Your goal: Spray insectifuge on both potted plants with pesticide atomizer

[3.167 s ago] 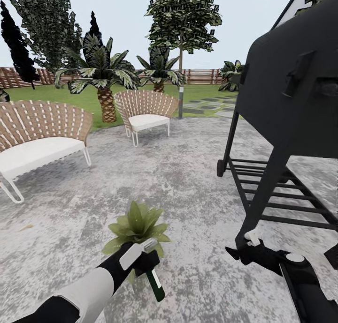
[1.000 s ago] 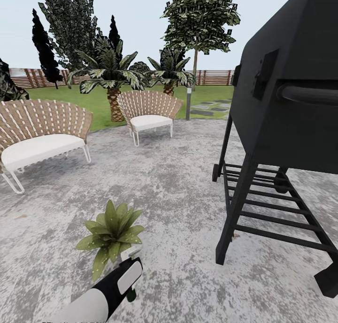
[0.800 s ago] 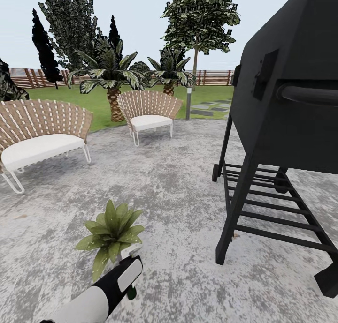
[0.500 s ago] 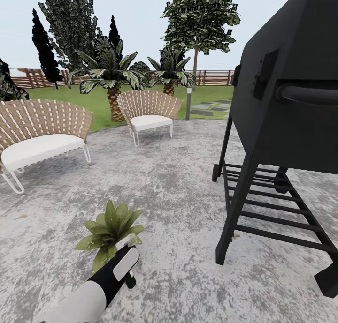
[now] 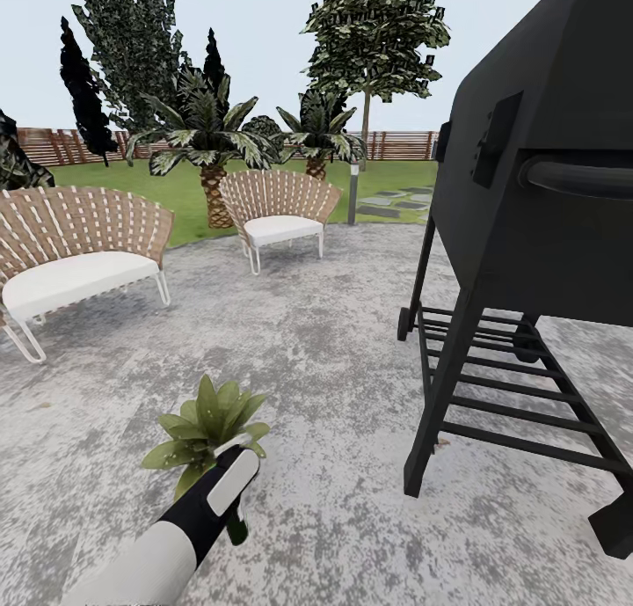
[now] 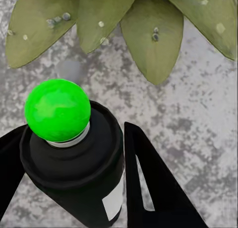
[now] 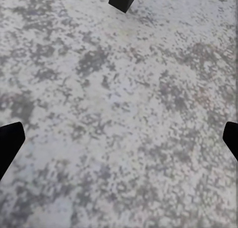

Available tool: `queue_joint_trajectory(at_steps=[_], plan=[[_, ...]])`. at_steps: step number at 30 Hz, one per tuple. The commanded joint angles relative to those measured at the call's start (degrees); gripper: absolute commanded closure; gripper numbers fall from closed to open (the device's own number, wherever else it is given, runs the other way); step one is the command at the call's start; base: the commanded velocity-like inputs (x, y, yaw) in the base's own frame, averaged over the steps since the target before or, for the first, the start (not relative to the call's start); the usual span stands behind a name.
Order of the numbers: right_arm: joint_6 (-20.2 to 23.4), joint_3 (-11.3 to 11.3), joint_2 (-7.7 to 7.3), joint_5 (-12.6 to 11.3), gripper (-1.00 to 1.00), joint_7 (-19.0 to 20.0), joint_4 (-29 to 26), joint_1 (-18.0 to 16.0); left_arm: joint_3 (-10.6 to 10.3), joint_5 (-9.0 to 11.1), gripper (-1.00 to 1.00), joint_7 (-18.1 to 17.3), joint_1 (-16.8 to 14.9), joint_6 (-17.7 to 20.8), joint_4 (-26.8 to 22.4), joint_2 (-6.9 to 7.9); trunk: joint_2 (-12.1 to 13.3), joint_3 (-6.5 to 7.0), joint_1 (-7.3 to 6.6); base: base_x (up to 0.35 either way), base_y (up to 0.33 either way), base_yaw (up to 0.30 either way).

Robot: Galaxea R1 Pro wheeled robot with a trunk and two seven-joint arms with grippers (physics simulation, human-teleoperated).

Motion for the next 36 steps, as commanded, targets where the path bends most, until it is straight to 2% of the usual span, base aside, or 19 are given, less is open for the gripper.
queue_joint_trajectory(at_steps=[1, 8, 12, 14, 15, 16, 17, 18, 19, 20, 22, 24, 30, 34, 36], plan=[[0.0, 0.0, 0.01, 0.0, -1.0, 0.0, 0.0, 0.0, 0.0, 0.0, 1.0, -0.1, -0.1, 1.3, 0.9, -0.08, 0.0, 0.0, 0.0, 0.0, 0.0, 0.0], [-0.5, 0.0, 0.02, 0.0, -1.0, 0.0, -0.1, 0.0, 0.0, 0.0, 1.0, -1.4, -0.3, 2.9, 3.6, 0.05, 0.0, 0.0, 0.0, 0.0, 0.0, 0.0], [-0.8, 0.0, 0.02, 0.0, -1.0, 0.0, -0.1, 0.0, 0.0, 0.0, 1.0, -5.5, -0.4, 3.2, 6.5, -0.01, 0.0, 0.0, 0.0, 0.207, 0.0, 0.0], [-0.8, 0.0, 0.02, 0.0, -1.0, 0.0, -0.1, 0.0, 0.1, -0.1, 1.0, -5.7, -0.5, 3.3, 6.8, -0.13, 0.0, 0.0, 0.0, 0.147, 0.0, 0.0], [-0.8, 0.0, 0.02, 0.0, -1.0, 0.0, -0.4, 0.0, 1.3, 0.3, 1.0, -3.5, -1.0, 3.6, 6.3, -0.34, 0.0, 0.0, 0.0, 0.025, 0.0, 0.0], [-0.8, 0.0, 0.02, -0.1, -1.0, 0.0, -0.8, 0.0, 5.2, 1.9, 1.0, 3.1, -2.0, 4.2, 5.9, -0.61, 0.0, 0.0, 0.0, 0.008, 0.0, 0.0], [-0.8, 0.0, 0.02, -0.1, -1.0, 0.0, -0.9, 0.0, 7.2, 2.6, 1.0, 8.0, -2.6, 4.4, 4.5, -0.65, 0.0, -0.22, 0.02, 0.003, 0.0, 0.0], [-0.8, 0.0, 0.03, -0.1, -1.0, 0.0, -1.0, 0.0, 8.1, 2.9, 1.0, 10.2, -2.9, 4.6, 3.0, -0.58, 0.0, -0.44, 0.05, 0.001, 0.0, 0.0], [-0.8, 0.0, 0.08, -0.1, -1.0, 0.0, -1.1, 0.0, 8.4, 3.0, 1.0, 10.5, -3.0, 4.8, 2.3, -0.53, 0.0, -0.66, 0.08, 0.0, 0.0, 0.0], [-0.8, 0.0, 0.11, 0.0, -1.0, 0.0, -1.1, 0.0, 8.5, 3.0, 1.0, 10.2, -3.0, 4.9, 2.1, -0.53, -0.1, -0.88, 0.1, 0.0, 0.0, 0.0], [-0.8, 0.0, 0.18, 0.0, -1.0, 0.0, -1.1, 0.0, 8.5, 3.1, 1.0, 5.7, -3.0, 5.8, 2.0, -0.29, -0.1, -1.33, 0.15, 0.0, 0.0, 0.0], [-0.8, 0.0, 0.19, 0.0, -1.0, 0.0, -1.1, 0.0, 8.5, 3.0, 1.0, 2.0, -3.0, 8.3, 2.1, -0.23, -0.1, -1.77, 0.21, 0.0, 0.0, 0.0], [-0.8, 0.0, 0.26, 0.0, -1.0, 0.0, -1.1, 0.0, 8.5, 3.2, 1.0, -0.4, -3.0, 9.1, 2.8, -0.51, -0.2, -3.1, 0.36, 0.0, 0.0, 0.0], [-0.8, 0.0, 0.22, 0.1, -1.0, 0.0, -0.9, 0.0, 8.6, 2.8, 1.0, 0.2, -3.0, 8.4, 2.7, -0.18, -0.2, -3.99, 0.46, 0.0, 0.0, 0.0], [-0.8, 0.0, 0.26, 0.1, -1.0, 0.0, -0.9, 0.0, 8.6, 2.8, 1.0, 0.3, -3.0, 7.9, 2.7, -0.14, -0.2, -3.99, 0.46, 0.0, 0.0, 0.0]])
